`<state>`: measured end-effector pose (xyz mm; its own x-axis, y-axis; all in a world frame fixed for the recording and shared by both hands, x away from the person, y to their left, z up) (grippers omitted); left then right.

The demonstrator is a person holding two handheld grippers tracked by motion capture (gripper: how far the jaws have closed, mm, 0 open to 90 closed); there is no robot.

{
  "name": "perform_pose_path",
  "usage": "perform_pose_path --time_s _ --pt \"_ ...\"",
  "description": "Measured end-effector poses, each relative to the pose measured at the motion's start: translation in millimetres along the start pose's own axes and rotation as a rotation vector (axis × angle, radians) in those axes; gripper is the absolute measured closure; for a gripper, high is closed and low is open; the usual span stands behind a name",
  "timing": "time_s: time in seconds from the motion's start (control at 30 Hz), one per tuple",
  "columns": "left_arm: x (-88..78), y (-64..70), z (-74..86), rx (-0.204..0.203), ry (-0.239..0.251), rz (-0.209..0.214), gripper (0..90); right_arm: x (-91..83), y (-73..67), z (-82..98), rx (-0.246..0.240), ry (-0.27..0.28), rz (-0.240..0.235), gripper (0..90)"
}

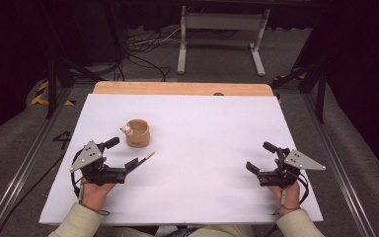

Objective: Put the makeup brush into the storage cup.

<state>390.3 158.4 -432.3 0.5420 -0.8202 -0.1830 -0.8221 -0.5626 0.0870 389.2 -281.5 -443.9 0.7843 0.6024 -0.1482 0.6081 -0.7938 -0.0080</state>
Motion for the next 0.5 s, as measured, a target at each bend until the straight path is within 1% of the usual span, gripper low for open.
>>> perform_pose_path --time_s 0.2,0.3,0.33,0.43,0.47,0.5 --pt "7.1 -1.3 -4.9 -0.017 -0.015 0.013 1.2 0.4 -0.6 0.2 0.002 -0.002 -0.004 0.0" --pt "7.1 -2.5 -7.1 -0.020 -0.022 0.012 1.2 -0.3 -0.2 -0.2 0.023 -0.002 -0.013 0.0" --pt "6.9 -3.0 -8.3 -0.017 -0.028 0.008 1.2 -0.5 0.7 -0.1 0.026 -0.002 -0.008 0.0" --pt "5.4 -4.6 -13.3 0.009 -0.080 -0.012 1.9 -0.3 1.4 0.7 0.026 -0.012 -0.001 0.0" --pt "5.4 -4.6 -13.3 0.009 -0.080 -0.012 1.9 0.2 1.3 1.8 0.026 -0.026 -0.002 0.0" --pt "4.7 -5.2 -15.3 0.011 -0.097 -0.018 1.9 0.2 1.3 1.8 0.026 -0.026 -0.002 0.0"
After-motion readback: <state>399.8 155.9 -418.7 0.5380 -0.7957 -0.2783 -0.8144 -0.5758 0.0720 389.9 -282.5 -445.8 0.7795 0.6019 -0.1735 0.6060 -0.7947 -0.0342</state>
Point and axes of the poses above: each handheld gripper's, and its own axes: x roughly forward along the jaws, z roughly out of its underside, y roughly to its right, the point moved 7 cm from there along x, roughly forward along the jaws, and after that the axes turned 7 degrees about z, right-handed, at the moved point
